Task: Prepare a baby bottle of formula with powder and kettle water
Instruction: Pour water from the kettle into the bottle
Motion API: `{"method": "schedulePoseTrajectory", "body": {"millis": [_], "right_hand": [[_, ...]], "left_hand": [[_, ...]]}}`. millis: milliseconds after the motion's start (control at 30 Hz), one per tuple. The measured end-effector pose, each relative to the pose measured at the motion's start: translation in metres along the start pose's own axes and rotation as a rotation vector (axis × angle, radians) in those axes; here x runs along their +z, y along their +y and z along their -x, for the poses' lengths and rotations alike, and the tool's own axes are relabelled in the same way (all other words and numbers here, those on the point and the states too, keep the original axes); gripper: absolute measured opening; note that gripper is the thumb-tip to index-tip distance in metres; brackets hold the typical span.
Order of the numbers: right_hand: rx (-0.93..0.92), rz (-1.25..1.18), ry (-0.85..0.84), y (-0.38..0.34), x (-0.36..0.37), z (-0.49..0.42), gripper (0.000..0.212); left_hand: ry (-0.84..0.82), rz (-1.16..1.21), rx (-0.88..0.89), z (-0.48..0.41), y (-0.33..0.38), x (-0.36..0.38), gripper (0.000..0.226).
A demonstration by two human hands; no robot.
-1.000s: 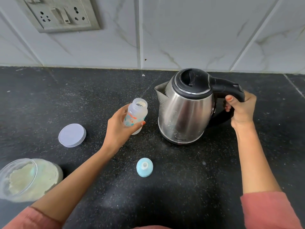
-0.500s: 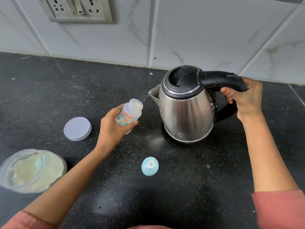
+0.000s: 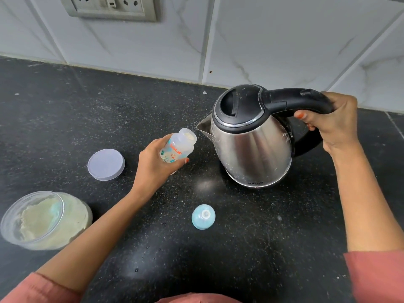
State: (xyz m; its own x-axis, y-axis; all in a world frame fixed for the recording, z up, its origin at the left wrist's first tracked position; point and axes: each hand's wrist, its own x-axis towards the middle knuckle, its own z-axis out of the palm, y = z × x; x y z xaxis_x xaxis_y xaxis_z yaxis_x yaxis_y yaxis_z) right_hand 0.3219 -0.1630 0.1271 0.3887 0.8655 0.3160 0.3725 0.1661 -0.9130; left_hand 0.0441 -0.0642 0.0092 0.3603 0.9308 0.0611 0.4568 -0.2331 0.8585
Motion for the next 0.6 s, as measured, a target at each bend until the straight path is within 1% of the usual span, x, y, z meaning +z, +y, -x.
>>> {"method": "schedulePoseTrajectory", "body": {"millis": [600], "right_hand": [[-0.005,0.095,-0.038,-0.013,0.014,-0.004,0.029]], "left_hand": [[0.022,0.007,0.005,0.002,0.000,-0.010,0.063]]}}
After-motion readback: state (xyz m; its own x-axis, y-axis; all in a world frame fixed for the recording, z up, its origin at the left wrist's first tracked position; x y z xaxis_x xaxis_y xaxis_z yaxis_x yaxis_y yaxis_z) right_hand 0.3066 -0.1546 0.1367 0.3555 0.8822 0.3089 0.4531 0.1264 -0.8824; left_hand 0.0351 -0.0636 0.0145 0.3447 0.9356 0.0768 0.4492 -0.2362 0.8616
